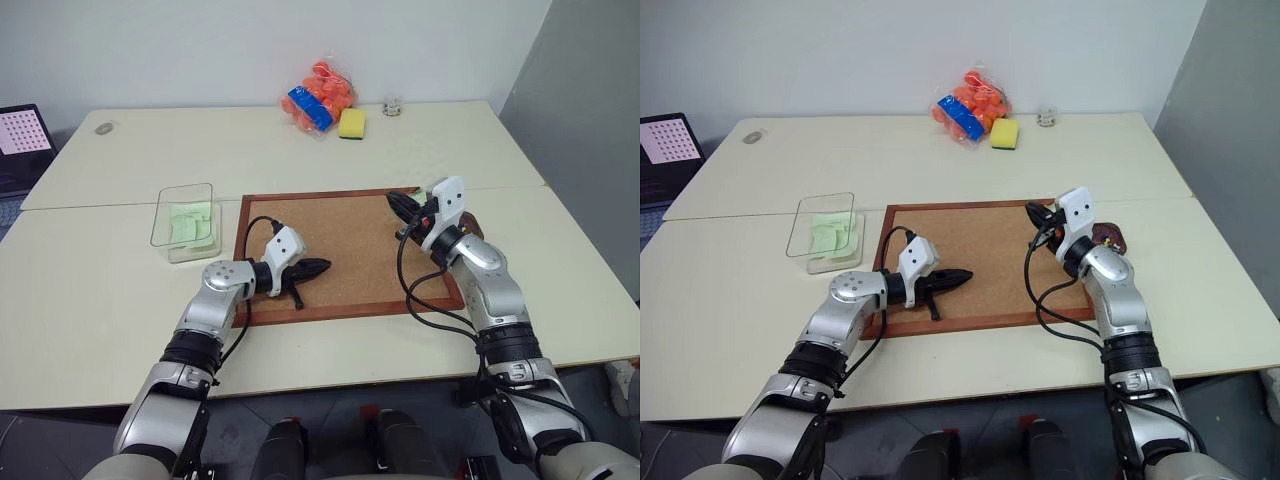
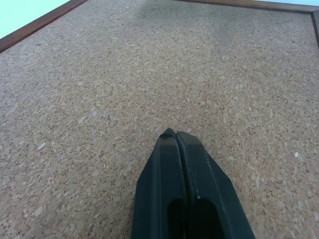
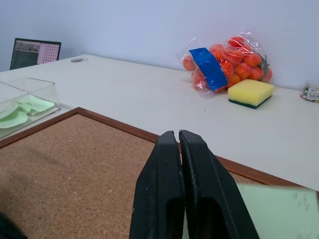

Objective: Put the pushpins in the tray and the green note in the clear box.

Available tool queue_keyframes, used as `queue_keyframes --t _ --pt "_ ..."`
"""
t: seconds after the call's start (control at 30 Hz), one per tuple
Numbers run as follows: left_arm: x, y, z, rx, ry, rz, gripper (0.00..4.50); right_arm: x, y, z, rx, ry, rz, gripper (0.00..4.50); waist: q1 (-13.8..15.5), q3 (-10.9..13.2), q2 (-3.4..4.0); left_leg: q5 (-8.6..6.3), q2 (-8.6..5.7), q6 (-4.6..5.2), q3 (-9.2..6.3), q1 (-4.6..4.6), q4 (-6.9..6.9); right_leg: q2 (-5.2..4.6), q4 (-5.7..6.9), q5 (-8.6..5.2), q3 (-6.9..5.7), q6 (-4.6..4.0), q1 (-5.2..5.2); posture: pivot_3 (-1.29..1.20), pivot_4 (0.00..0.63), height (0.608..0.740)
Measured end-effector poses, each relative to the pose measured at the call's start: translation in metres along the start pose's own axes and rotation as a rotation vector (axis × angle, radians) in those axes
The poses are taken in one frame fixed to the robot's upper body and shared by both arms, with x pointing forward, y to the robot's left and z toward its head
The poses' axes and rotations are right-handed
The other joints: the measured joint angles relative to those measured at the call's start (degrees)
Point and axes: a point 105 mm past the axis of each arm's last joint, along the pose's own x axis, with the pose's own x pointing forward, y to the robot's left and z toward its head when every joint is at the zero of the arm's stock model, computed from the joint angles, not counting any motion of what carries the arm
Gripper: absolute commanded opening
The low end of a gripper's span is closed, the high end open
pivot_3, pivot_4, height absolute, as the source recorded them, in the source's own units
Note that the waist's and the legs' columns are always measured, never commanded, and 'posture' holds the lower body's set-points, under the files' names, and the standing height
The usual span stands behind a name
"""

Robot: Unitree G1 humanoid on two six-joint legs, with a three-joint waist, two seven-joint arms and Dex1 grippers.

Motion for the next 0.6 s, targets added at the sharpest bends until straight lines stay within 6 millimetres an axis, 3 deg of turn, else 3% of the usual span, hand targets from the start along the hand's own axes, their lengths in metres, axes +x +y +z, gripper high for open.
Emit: queue_keyframes --t 0.2,0.6 --pt "0.005 -0.002 0.002 -0.020 -0.023 0.014 0.00 0.000 -0.001 0.001 0.015 0.011 -0.017 0.04 0.36 0.00 0.00 0.00 -0.01 0.00 0.00 -0.01 0.00 -0.02 -0.01 0.00 0.00 0.00 0.00 0.00 0.150 0.740" --pt "0.013 -0.006 0.017 -0.144 -0.135 0.026 2.19 0.004 -0.004 0.010 -0.002 -0.014 -0.044 0.00 1.10 0.03 -0.01 0.00 -0.01 0.00 0.00 -0.11 0.00 -0.02 -0.08 0.02 -0.02 -0.04 -0.04 0.00 0.150 0.740"
